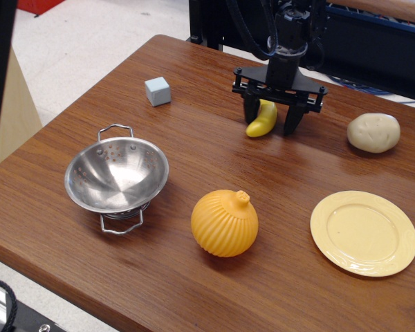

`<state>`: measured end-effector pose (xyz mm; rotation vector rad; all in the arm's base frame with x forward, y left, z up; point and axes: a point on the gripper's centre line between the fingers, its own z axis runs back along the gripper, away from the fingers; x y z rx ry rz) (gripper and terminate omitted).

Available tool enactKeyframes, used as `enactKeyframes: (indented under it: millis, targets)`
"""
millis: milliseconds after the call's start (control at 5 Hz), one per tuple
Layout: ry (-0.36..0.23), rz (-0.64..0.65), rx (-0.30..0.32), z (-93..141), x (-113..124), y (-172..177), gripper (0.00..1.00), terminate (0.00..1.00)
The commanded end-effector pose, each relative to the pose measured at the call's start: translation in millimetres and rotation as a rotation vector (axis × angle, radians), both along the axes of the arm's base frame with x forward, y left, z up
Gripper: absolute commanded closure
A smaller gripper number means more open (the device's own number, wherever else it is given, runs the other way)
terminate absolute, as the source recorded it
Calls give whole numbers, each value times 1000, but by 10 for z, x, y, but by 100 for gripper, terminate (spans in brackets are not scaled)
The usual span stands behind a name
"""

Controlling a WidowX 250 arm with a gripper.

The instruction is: Put banana in colander

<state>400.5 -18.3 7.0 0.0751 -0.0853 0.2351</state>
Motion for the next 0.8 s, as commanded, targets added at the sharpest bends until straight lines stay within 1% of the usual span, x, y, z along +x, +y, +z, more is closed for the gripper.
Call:
enactKeyframes:
  millis: [0, 200, 400, 600]
  targets:
    - [-1, 108, -53, 352, -177, 107, 100, 0]
    - [1, 111, -43, 580, -409, 127, 100, 0]
    - [-18, 215, -32, 807, -783, 282, 100, 0]
    - [15, 205, -51, 920, -1122, 497, 100, 0]
